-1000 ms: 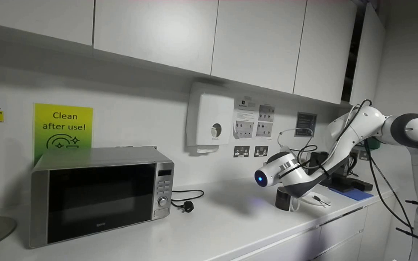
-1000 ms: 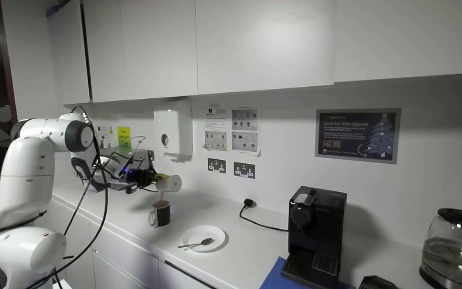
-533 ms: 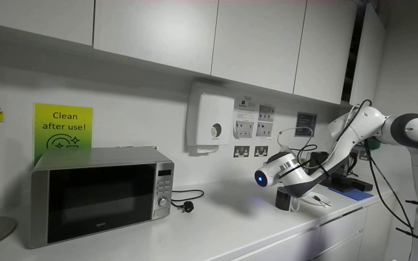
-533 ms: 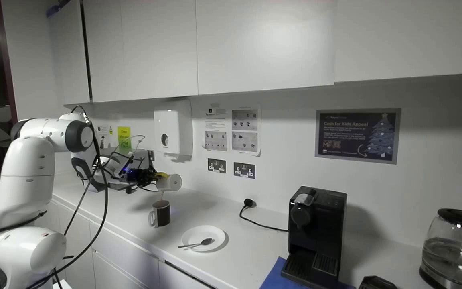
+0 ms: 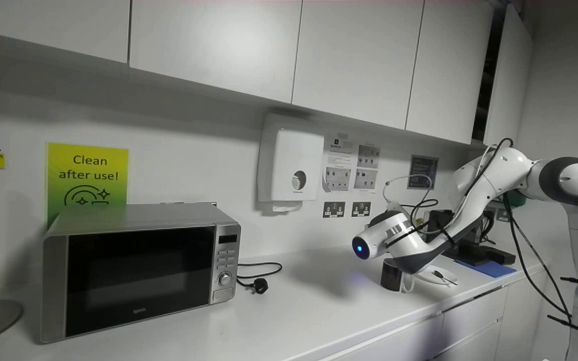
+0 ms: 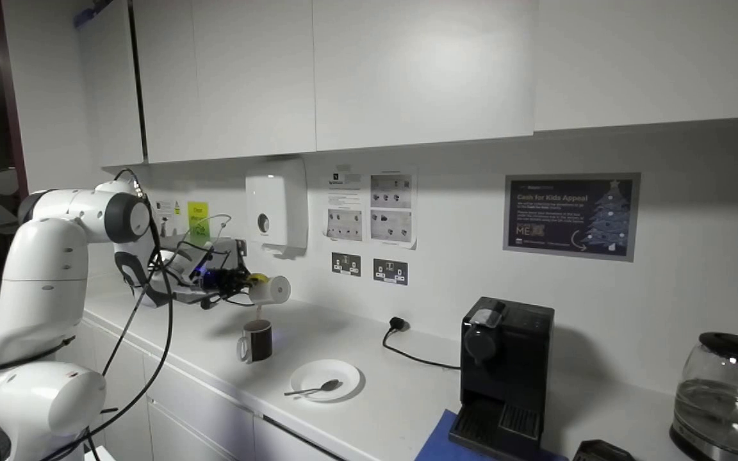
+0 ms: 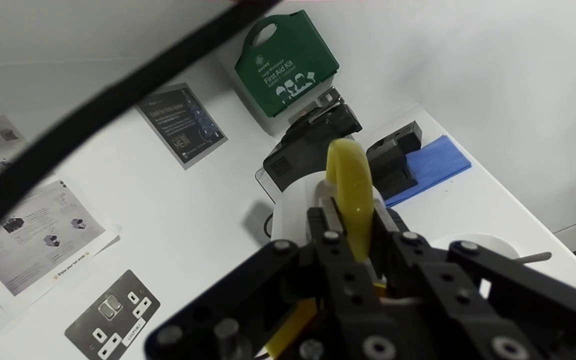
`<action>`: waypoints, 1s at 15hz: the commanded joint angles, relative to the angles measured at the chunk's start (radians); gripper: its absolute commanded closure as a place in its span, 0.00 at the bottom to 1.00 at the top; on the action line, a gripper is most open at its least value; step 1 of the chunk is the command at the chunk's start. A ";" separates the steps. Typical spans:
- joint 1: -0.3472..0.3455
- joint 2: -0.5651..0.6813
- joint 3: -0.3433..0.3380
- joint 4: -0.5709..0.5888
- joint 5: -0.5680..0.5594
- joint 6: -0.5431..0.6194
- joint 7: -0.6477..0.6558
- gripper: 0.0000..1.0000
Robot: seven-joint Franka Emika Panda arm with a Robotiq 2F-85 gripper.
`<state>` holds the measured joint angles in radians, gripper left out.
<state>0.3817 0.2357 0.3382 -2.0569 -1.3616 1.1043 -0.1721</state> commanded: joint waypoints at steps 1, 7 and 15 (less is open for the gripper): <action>0.003 0.007 0.001 0.015 -0.038 -0.061 -0.041 0.96; 0.003 0.016 0.001 0.011 -0.039 -0.064 -0.043 0.96; 0.007 0.017 0.003 0.009 -0.038 -0.074 -0.044 0.96</action>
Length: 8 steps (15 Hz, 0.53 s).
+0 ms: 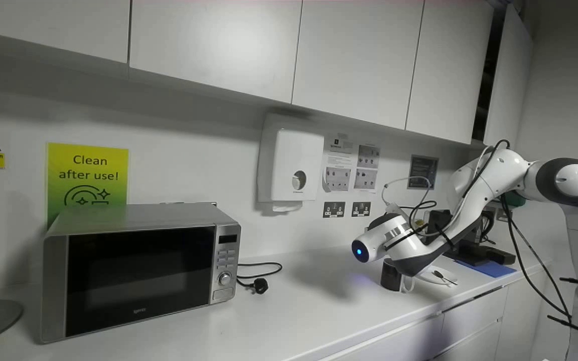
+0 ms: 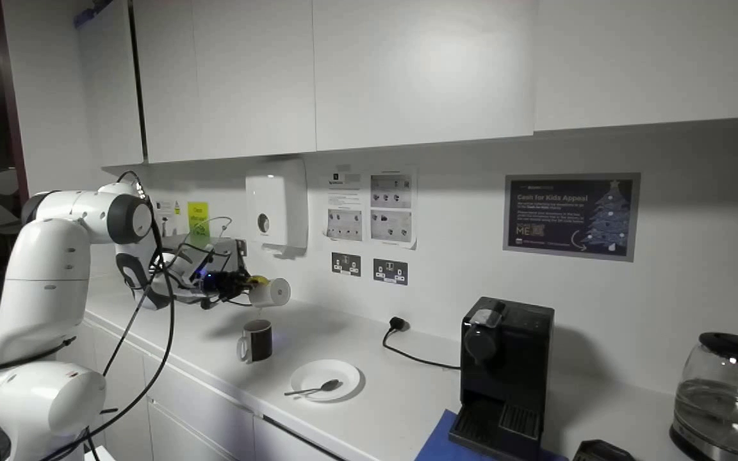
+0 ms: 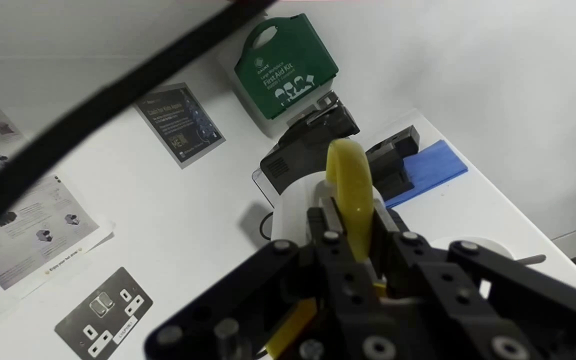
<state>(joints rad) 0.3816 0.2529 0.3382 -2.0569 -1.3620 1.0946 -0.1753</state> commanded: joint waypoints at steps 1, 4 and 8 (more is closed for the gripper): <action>0.007 0.001 0.003 0.009 -0.039 -0.066 -0.042 0.96; 0.008 0.003 0.004 0.009 -0.038 -0.074 -0.042 0.96; 0.009 0.009 0.004 0.012 -0.040 -0.089 -0.044 0.96</action>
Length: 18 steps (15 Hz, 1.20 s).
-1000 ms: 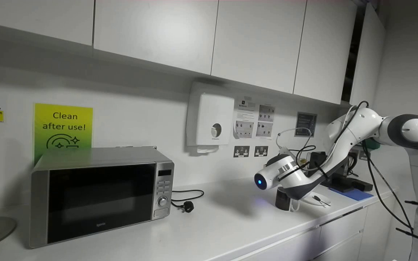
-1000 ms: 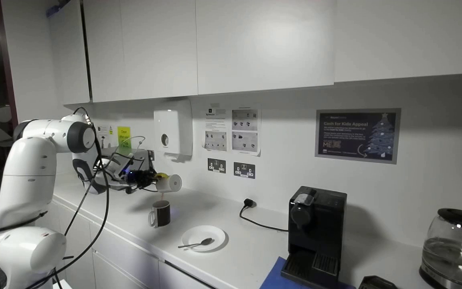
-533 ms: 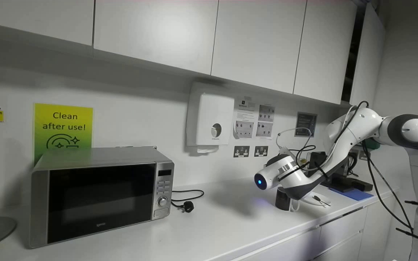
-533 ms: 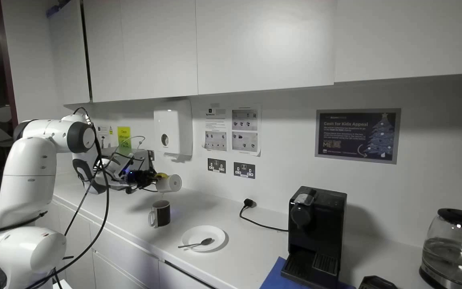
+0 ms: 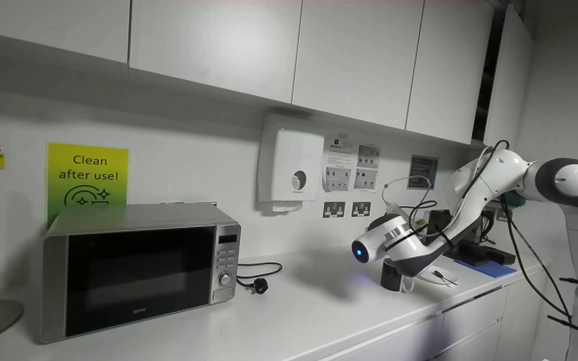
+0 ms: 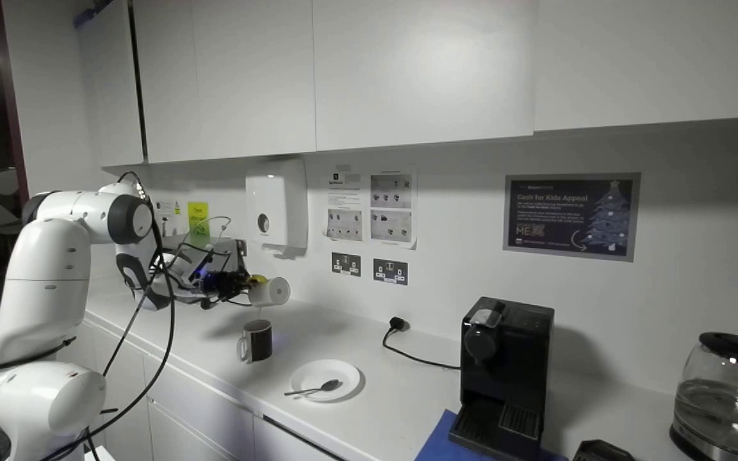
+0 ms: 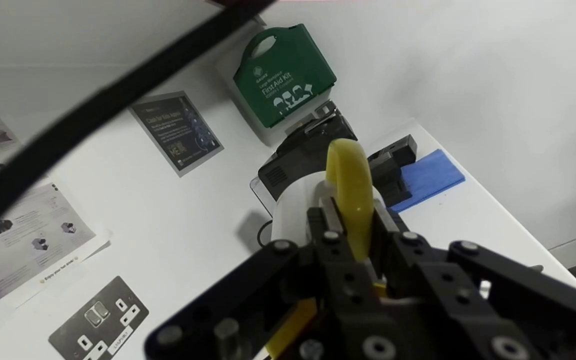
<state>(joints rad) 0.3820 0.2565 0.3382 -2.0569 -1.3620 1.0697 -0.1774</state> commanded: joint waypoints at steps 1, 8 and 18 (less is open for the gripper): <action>0.009 0.008 0.004 0.013 -0.041 -0.067 -0.043 0.96; 0.010 0.030 0.003 0.020 -0.057 -0.069 -0.054 0.96; 0.019 0.034 0.004 0.022 -0.088 -0.068 -0.088 0.96</action>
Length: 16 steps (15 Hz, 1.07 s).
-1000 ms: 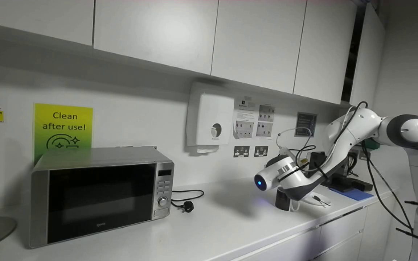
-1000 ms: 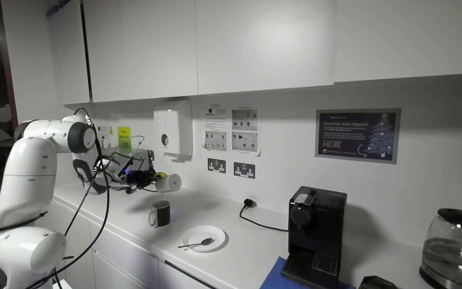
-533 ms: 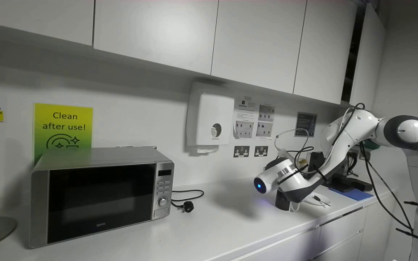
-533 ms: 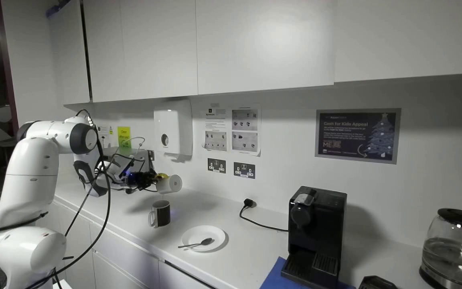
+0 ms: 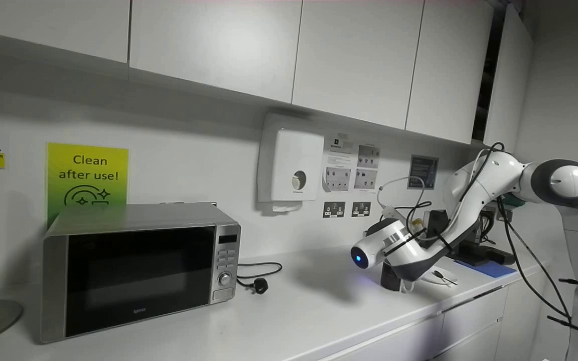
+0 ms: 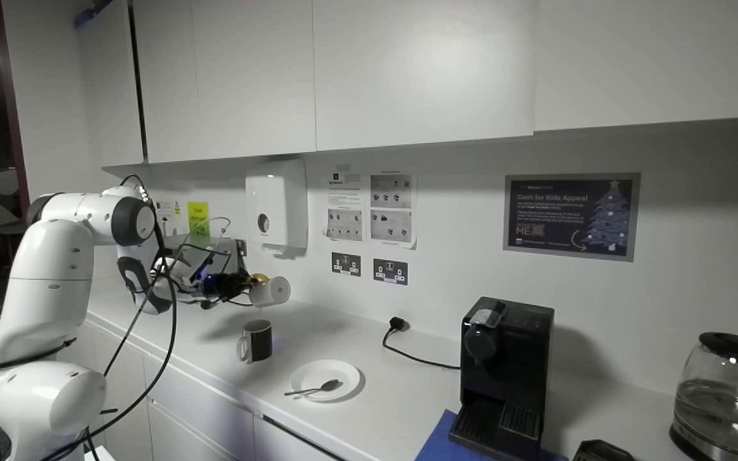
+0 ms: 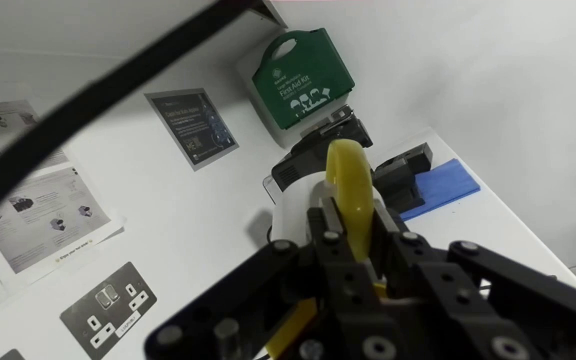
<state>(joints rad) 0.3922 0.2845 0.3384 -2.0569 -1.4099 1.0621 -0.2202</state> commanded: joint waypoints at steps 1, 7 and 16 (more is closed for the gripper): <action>0.010 0.007 0.004 0.023 -0.041 -0.060 -0.046 0.96; 0.014 0.011 0.005 0.026 -0.045 -0.060 -0.045 0.96; 0.010 -0.011 0.005 0.036 -0.031 -0.049 -0.031 0.96</action>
<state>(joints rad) 0.4007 0.2884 0.3384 -2.0417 -1.4194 1.0621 -0.2227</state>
